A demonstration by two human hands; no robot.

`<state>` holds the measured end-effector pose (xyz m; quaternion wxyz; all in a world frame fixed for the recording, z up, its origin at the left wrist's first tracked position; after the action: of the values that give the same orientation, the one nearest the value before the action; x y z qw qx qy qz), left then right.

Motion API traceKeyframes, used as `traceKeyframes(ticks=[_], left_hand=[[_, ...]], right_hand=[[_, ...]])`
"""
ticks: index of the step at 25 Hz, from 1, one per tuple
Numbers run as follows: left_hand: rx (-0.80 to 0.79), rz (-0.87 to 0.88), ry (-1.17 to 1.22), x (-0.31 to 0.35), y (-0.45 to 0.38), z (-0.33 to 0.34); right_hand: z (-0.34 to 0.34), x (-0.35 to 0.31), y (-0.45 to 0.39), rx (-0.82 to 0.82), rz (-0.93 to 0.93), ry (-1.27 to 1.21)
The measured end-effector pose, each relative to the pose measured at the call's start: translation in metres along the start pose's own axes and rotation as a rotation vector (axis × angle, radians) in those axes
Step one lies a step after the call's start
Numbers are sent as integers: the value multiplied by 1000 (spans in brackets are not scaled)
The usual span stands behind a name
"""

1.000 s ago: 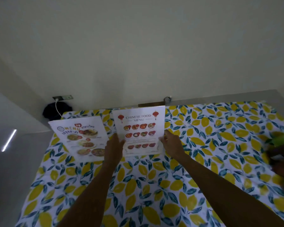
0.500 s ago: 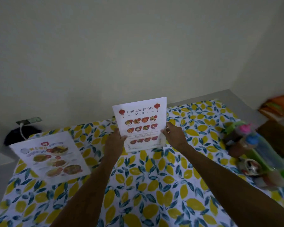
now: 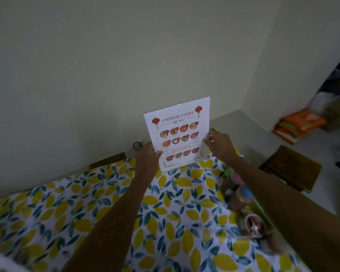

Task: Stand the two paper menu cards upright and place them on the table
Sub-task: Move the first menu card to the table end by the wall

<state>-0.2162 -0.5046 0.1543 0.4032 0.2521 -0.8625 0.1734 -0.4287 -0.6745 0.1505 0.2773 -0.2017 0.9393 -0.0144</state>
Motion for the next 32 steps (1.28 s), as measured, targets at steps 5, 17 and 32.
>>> traceKeyframes(ticks=[5,17,32], left_hand=[[33,-30,38,43,-62,91],[-28,-196,-73,25,-153,210],[-63,-265,-112,8,-164,223]], right_hand=[[-3,87,-92,-82,1,-10],[45,180,-201,-236,45,-134],[66,186,-202,-256,154,-196]])
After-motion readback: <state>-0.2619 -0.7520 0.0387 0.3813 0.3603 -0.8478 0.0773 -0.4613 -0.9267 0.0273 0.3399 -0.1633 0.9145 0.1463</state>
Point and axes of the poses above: each hand's wrist, its own y-axis away from the middle knuckle, its own z-axis out of the palm, x = y × z, the point moved 4 cm from there along -y, towards the middle knuckle, and after that the axes turned 2 degrees about y, right-handed, at the moved point
